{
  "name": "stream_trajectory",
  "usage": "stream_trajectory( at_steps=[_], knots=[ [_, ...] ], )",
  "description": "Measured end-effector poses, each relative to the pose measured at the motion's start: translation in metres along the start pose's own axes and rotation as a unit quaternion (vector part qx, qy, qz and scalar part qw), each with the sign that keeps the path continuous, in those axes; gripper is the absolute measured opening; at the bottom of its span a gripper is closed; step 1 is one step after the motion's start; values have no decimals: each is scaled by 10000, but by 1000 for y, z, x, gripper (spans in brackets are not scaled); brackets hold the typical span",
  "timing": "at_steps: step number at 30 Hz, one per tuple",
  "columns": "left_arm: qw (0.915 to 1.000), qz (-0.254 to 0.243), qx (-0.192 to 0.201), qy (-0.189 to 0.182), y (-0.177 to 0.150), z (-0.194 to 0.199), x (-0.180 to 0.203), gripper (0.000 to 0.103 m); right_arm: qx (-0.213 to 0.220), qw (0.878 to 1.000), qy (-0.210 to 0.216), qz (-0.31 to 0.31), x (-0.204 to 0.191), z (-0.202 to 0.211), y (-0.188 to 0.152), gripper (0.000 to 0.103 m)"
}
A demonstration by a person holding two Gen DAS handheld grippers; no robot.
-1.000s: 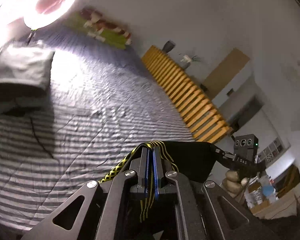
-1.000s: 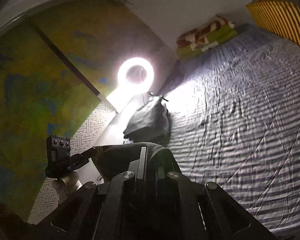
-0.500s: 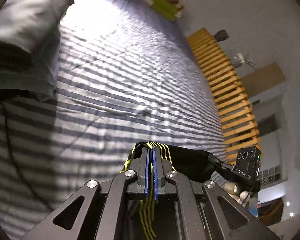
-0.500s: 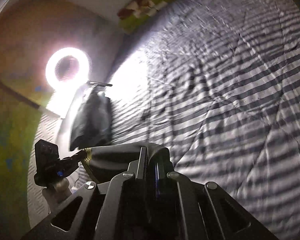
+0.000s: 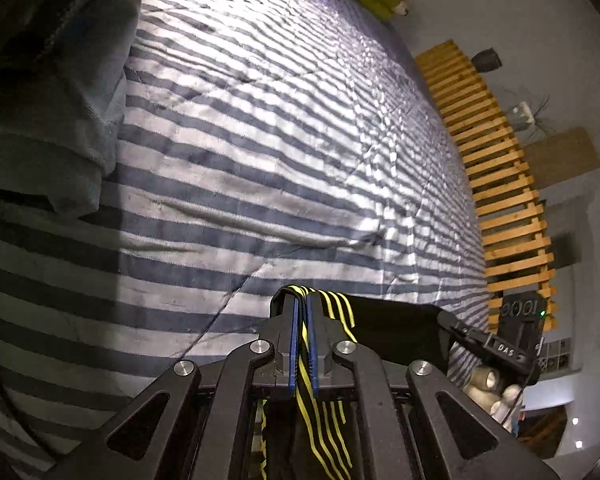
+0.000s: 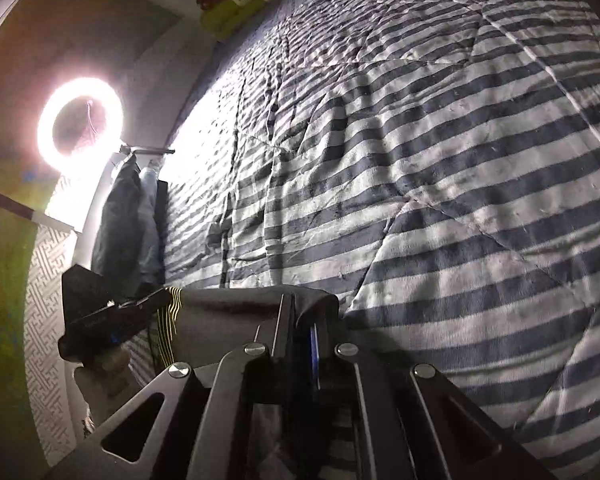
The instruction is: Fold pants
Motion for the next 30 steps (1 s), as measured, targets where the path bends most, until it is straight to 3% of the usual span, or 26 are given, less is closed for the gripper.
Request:
stream_trajectory(
  at_steps=[4,8,10,13,17,20,22,30],
  knots=[
    [9990,-343,231,172,0,25,12,13,-139,9994,-123,303,-8,14,3,15],
    [9950,-793,596,133,-8,60,38,16,351,9971,-286,614,-23,53,0,16],
    [9915,-1182,550,48,-24,63,60,15,442,9961,-80,754,-37,63,-11,17],
    [9884,-1483,330,-24,-45,51,81,15,243,9938,80,1080,-61,55,-38,17],
    [9892,-1461,99,78,-63,27,79,15,-111,9863,-31,1644,-89,29,-81,17],
    [9845,-1643,80,615,-69,15,63,15,-284,9818,-119,1875,-93,19,-107,17],
    [9832,-1654,54,767,-71,11,54,13,-344,9798,-270,1954,-90,12,-119,17],
    [9841,-1545,191,856,-62,14,47,11,-374,9868,-232,1556,-81,15,-120,18]
  ],
)
Point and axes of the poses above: each gripper's, at about its wrist camera, not at the fingertips, and z roughly against the way its jaws point, x to its right, y to its top, the point moved 1 cm from there along -z, roughly the way its jaws point, and after that the axes turned 13 degrees about x, right-handed, at the moved point
